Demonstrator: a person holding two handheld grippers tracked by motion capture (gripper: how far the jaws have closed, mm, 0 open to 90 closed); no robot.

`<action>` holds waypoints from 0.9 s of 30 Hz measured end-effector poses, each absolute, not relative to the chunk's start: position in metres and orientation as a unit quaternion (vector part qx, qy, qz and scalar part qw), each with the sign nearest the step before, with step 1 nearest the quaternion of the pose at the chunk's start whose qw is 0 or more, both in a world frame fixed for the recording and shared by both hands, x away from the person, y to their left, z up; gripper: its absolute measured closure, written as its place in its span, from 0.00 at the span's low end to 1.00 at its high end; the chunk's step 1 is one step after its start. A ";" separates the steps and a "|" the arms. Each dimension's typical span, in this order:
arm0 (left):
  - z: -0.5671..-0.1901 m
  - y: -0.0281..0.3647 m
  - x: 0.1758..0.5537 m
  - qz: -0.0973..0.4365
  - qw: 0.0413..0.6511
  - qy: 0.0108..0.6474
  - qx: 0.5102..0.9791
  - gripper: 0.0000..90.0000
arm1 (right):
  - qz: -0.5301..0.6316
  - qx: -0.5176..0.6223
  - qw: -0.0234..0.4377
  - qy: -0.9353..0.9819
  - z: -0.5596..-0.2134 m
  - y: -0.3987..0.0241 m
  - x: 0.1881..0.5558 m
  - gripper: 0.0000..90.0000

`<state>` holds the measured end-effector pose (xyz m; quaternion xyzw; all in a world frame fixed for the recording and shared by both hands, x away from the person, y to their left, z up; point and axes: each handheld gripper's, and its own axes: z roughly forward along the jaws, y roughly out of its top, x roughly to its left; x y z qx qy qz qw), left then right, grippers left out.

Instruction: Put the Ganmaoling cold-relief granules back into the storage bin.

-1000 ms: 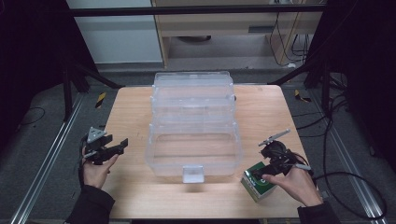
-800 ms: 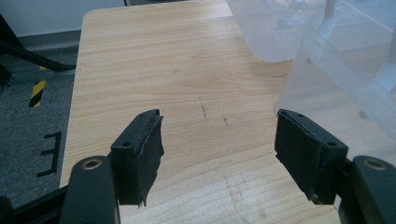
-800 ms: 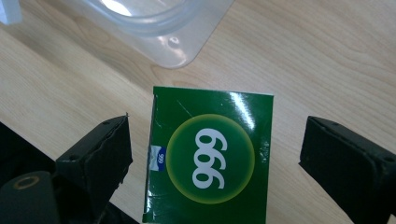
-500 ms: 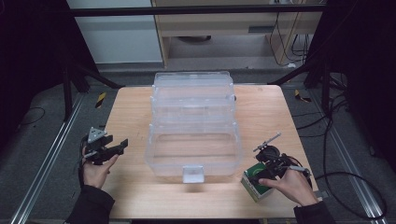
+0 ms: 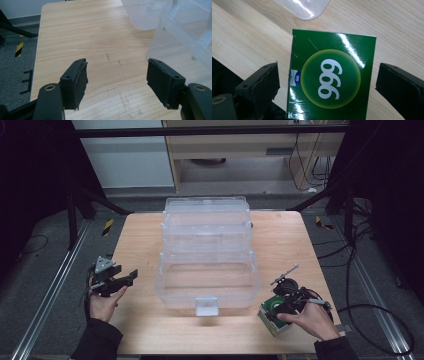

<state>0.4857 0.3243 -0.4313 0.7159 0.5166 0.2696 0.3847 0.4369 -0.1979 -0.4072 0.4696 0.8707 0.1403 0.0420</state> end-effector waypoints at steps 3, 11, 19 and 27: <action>-0.431 0.324 0.486 0.269 0.384 0.516 0.717 0.36 | 0.136 0.470 0.038 0.871 -0.410 -0.197 0.437 0.07; -0.432 0.324 0.486 0.269 0.382 0.516 0.718 0.36 | 0.130 0.469 0.036 0.873 -0.415 -0.198 0.440 0.08; -0.432 0.323 0.486 0.268 0.381 0.516 0.719 0.36 | 0.122 0.468 0.027 0.875 -0.424 -0.199 0.442 0.11; -0.432 0.323 0.486 0.267 0.380 0.514 0.721 0.36 | 0.115 0.466 0.025 0.877 -0.428 -0.197 0.445 0.13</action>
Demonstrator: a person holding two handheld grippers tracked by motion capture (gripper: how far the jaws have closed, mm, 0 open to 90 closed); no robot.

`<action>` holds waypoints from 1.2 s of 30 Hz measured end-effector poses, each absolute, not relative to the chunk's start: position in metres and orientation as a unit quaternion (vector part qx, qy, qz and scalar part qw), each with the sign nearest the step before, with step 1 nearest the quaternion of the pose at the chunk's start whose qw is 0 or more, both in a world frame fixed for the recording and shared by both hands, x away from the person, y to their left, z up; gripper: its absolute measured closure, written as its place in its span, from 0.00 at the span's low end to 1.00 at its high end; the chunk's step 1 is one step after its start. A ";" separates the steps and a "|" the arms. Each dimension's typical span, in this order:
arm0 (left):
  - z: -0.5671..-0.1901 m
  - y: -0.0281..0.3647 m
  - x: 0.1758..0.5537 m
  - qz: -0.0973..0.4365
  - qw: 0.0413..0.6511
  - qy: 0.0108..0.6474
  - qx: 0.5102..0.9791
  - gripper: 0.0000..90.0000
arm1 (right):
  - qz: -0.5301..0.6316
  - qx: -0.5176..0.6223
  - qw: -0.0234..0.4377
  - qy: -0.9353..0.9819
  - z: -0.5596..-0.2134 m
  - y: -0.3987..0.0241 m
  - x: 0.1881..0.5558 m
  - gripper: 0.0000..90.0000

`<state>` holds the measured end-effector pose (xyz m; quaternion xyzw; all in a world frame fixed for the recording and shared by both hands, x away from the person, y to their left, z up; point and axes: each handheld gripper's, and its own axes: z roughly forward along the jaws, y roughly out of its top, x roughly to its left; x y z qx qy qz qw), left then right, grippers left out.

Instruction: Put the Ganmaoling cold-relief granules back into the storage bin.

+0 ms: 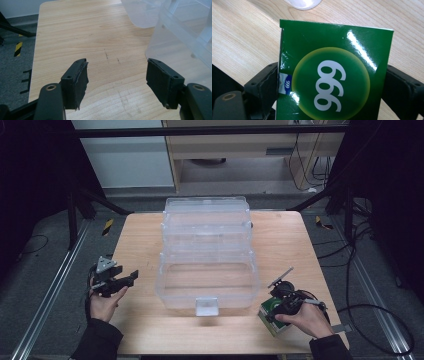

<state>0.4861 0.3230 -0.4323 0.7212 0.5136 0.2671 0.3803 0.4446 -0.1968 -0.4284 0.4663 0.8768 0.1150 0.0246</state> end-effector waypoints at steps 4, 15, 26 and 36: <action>-0.432 0.323 0.486 0.267 0.380 0.514 0.722 0.37 | 0.113 0.468 0.021 0.876 -0.429 -0.197 0.445 0.14; -0.432 0.321 0.486 0.266 0.381 0.510 0.724 0.37 | 0.096 0.481 0.016 0.871 -0.429 -0.193 0.447 0.17; -0.431 0.318 0.485 0.266 0.383 0.508 0.724 0.37 | 0.114 0.470 0.027 0.875 -0.415 -0.200 0.445 0.19; -0.431 0.317 0.485 0.266 0.382 0.505 0.727 0.37 | 0.150 0.471 0.064 0.867 -0.385 -0.216 0.444 0.19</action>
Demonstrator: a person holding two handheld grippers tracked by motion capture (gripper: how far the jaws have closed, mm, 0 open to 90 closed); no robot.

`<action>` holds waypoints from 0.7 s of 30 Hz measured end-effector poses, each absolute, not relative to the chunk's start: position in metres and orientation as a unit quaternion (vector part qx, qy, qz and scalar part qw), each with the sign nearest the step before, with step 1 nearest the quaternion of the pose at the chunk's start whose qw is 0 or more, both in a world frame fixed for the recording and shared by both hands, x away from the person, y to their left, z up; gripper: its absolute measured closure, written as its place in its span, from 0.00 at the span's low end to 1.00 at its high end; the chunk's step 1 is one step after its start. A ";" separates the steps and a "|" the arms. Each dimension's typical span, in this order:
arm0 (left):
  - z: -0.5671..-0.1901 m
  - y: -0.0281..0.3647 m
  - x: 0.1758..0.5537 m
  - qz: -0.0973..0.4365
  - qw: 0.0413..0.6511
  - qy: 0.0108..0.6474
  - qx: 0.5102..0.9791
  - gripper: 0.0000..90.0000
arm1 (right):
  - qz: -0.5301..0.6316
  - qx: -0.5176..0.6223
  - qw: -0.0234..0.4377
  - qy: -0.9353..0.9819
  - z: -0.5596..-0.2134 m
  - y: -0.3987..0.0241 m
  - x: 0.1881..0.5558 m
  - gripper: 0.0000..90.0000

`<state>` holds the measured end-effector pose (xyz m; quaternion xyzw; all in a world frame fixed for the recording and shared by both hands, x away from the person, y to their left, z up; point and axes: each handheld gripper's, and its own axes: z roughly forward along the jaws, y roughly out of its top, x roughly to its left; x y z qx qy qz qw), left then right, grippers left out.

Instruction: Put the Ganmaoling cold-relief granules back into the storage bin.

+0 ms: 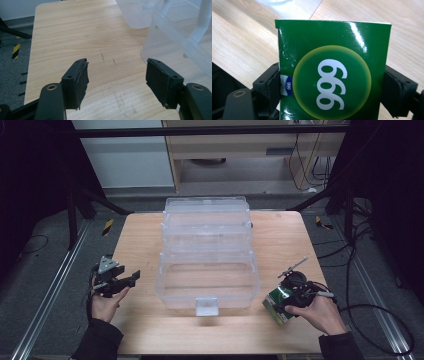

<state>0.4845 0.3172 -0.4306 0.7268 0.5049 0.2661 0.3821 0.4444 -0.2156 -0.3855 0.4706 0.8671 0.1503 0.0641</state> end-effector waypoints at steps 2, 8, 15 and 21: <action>-0.430 0.317 0.484 0.266 0.382 0.505 0.726 0.37 | 0.155 0.473 0.072 0.864 -0.378 -0.219 0.444 0.19; -0.431 0.316 0.484 0.266 0.382 0.504 0.728 0.37 | 0.174 0.472 0.091 0.859 -0.359 -0.226 0.446 0.19; -0.431 0.316 0.484 0.265 0.382 0.504 0.728 0.37 | 0.186 0.467 0.099 0.859 -0.343 -0.227 0.450 0.19; -0.431 0.316 0.484 0.266 0.382 0.503 0.728 0.37 | 0.188 0.459 0.108 0.861 -0.330 -0.227 0.455 0.19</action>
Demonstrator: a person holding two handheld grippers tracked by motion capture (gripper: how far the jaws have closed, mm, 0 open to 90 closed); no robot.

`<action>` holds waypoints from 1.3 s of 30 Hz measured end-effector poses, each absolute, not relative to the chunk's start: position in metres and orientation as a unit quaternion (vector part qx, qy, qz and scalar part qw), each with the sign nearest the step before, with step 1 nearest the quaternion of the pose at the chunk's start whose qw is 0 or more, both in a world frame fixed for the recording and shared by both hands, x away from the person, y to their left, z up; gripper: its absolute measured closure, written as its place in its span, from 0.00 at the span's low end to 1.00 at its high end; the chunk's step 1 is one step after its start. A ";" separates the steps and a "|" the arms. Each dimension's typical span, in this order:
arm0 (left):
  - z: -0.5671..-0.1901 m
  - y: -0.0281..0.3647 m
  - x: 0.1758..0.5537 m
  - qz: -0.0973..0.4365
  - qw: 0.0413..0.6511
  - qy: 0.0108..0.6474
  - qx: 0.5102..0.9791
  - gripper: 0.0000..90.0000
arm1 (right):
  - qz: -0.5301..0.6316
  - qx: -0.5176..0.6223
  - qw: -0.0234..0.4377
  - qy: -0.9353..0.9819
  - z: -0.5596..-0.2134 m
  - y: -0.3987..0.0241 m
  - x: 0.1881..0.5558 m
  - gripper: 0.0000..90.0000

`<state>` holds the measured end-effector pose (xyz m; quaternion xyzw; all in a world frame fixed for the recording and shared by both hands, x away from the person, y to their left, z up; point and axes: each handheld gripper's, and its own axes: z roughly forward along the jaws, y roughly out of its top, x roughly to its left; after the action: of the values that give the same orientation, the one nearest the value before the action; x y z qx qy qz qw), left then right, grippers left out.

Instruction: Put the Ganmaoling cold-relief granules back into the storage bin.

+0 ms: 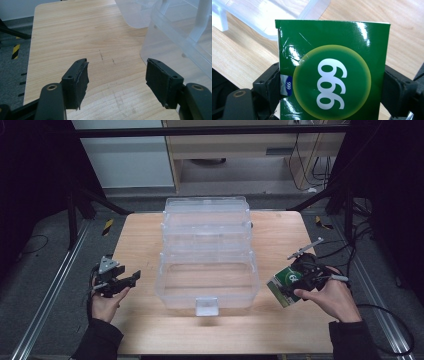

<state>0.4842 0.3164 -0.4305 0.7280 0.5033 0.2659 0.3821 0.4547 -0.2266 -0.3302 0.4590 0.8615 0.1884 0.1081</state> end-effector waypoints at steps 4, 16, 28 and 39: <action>-0.431 0.316 0.484 0.265 0.382 0.503 0.728 0.37 | 0.191 0.450 0.112 0.865 -0.321 -0.225 0.457 0.19; -0.431 0.315 0.485 0.264 0.381 0.502 0.730 0.37 | 0.209 0.395 0.129 0.885 -0.295 -0.223 0.475 0.19; -0.432 0.314 0.485 0.266 0.379 0.502 0.730 0.37 | 0.241 0.332 0.124 0.904 -0.286 -0.211 0.496 0.19; -0.432 0.315 0.486 0.263 0.380 0.503 0.731 0.37 | 0.253 0.279 0.109 0.920 -0.278 -0.196 0.507 0.19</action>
<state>0.4856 0.3147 -0.4319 0.7306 0.5026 0.2627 0.3803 0.5073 -0.1956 -0.2781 0.2786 0.9202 0.2526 0.1090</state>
